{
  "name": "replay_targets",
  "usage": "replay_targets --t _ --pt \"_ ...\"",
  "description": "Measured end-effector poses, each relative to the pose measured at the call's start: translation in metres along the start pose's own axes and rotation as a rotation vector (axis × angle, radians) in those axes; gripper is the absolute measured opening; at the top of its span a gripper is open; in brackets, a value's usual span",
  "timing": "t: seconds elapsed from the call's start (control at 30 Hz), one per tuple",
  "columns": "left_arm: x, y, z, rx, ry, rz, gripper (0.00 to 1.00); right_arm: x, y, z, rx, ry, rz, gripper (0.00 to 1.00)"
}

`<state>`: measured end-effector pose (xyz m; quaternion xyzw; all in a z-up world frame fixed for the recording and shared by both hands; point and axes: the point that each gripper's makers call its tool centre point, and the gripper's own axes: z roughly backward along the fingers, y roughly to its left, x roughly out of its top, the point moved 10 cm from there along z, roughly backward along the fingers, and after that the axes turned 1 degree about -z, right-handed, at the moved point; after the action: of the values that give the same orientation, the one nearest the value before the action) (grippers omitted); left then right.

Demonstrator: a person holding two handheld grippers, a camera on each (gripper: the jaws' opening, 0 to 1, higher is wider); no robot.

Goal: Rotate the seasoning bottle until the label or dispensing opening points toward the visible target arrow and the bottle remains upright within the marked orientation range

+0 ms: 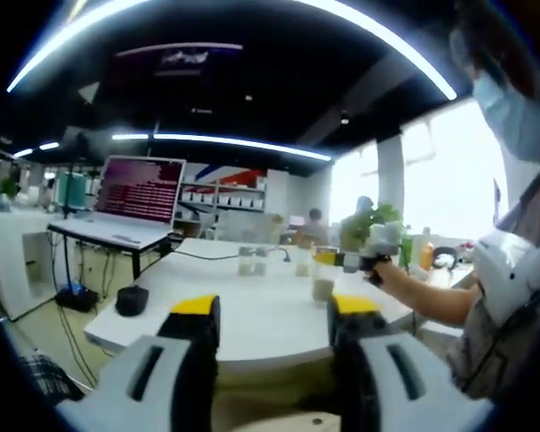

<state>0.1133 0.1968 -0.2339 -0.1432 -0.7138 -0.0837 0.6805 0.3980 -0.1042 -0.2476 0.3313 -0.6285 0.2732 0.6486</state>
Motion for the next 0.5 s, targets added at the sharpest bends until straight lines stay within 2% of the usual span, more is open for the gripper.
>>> replay_targets --t 0.37,0.5 --pt "0.001 -0.001 0.0 -0.005 0.008 -0.002 0.5 -0.01 0.01 0.002 -0.001 0.006 0.026 0.42" --pt "0.001 0.0 0.0 -0.006 0.016 -0.003 0.5 -0.01 0.013 0.0 0.006 -0.001 0.087 0.42"
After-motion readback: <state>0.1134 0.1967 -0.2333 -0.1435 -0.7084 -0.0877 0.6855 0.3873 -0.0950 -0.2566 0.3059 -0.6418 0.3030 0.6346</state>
